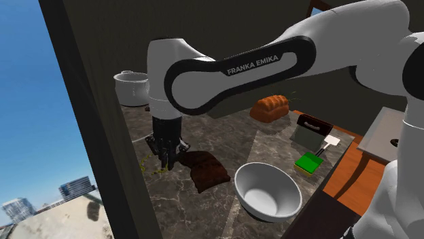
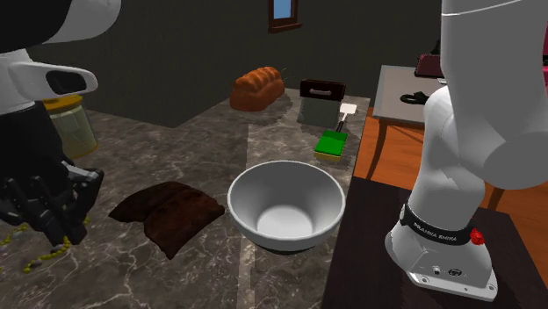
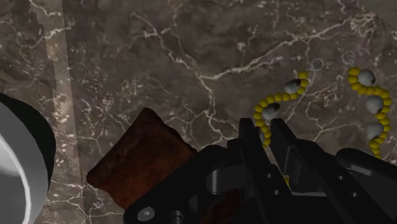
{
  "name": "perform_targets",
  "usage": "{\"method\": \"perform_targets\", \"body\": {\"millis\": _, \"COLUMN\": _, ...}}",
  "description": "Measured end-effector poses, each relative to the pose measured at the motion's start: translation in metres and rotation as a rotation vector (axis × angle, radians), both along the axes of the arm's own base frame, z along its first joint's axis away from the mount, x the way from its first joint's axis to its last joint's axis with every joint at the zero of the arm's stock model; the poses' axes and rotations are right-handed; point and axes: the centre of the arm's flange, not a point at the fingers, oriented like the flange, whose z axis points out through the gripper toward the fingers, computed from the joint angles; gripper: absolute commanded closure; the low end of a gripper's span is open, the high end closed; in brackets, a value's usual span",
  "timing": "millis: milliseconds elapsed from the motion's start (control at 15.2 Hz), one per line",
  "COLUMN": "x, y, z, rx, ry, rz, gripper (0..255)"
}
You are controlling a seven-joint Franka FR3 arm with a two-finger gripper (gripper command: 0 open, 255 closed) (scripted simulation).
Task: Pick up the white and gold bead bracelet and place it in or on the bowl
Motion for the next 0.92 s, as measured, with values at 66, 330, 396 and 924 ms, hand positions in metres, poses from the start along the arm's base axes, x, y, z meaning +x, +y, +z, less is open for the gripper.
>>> {"method": "perform_targets", "body": {"millis": 66, "x": 0.001, "y": 0.001, "z": 0.005, "rx": 0.000, "ry": 0.000, "rz": 0.000, "gripper": 255}}
{"method": "perform_targets", "body": {"millis": 330, "x": 0.000, "y": -0.001, "z": 0.027, "rx": 0.000, "ry": 0.000, "rz": 0.000, "gripper": 255}}
{"method": "perform_targets", "body": {"millis": 396, "x": -0.001, "y": -0.001, "z": 0.033, "rx": 0.000, "ry": 0.000, "rz": 0.000, "gripper": 255}}
{"method": "perform_targets", "body": {"millis": 924, "x": -0.012, "y": -0.012, "z": 0.064, "rx": 0.000, "ry": 0.000, "rz": 0.000, "gripper": 255}}
